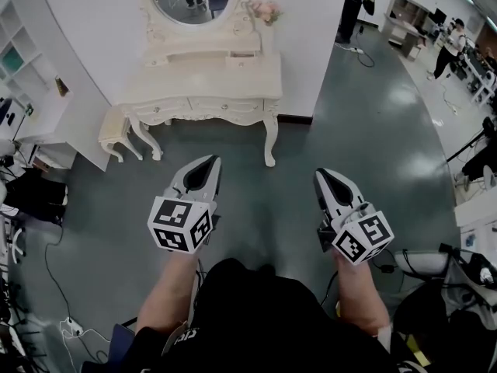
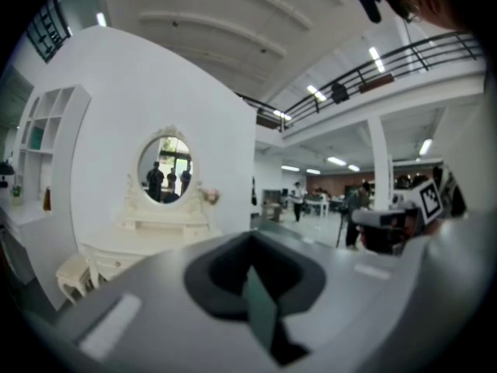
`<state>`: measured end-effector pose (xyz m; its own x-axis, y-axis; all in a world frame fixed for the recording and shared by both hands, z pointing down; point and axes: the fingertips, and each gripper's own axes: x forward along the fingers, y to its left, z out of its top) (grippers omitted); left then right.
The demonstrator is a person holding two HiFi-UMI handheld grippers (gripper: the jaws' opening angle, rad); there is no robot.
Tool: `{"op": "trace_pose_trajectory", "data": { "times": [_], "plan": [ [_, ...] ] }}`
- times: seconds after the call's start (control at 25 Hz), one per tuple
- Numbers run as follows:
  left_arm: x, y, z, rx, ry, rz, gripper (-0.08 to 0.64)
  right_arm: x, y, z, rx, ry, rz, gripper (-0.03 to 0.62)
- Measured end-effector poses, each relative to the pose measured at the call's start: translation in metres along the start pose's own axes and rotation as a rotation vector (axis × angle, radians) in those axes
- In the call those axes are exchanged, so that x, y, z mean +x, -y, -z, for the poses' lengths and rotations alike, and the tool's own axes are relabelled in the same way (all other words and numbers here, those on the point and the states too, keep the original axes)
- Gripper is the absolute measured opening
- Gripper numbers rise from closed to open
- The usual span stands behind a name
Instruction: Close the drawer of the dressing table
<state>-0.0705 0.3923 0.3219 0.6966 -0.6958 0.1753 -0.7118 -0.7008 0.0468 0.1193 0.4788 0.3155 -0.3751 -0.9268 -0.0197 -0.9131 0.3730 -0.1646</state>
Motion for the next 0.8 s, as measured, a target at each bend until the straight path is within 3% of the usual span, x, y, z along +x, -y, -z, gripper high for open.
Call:
{"op": "trace_pose_trajectory", "data": {
  "times": [0.44,0.8],
  "plan": [
    [0.016,0.01,0.007,-0.004,-0.015,0.017,0.01,-0.001,0.013,0.013,0.047,-0.017,-0.002,-0.006],
    [0.062,-0.032,0.009,-0.028,-0.013,0.036,0.01,0.053,0.036,0.017,0.029,-0.051,0.007,-0.006]
  ]
}}
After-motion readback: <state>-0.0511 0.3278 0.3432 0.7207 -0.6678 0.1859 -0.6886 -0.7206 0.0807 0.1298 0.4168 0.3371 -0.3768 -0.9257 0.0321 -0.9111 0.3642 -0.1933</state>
